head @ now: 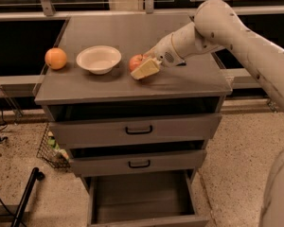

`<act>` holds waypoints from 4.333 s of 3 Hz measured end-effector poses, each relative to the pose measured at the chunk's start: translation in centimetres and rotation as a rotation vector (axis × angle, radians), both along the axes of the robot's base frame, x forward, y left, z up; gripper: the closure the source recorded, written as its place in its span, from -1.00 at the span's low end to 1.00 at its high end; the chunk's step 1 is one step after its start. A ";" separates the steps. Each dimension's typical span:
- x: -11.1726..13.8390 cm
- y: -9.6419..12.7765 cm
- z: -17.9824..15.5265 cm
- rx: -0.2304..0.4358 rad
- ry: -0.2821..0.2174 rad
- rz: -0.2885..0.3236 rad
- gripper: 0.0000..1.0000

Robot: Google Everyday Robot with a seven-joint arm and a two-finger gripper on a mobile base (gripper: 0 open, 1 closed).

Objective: Place apple into bottom drawer

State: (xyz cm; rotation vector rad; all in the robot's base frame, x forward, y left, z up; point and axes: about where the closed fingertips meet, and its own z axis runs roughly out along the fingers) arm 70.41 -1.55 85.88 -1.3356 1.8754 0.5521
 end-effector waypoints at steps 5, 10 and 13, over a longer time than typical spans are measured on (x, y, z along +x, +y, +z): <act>-15.1 -5.0 3.2 -0.008 -0.162 0.093 1.00; -19.8 -5.5 -7.1 -0.030 -0.202 0.083 1.00; -23.5 -6.6 -21.1 0.021 -0.192 0.098 1.00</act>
Offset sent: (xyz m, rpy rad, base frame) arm -0.0338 -0.0064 0.0484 0.0355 -0.0793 0.0215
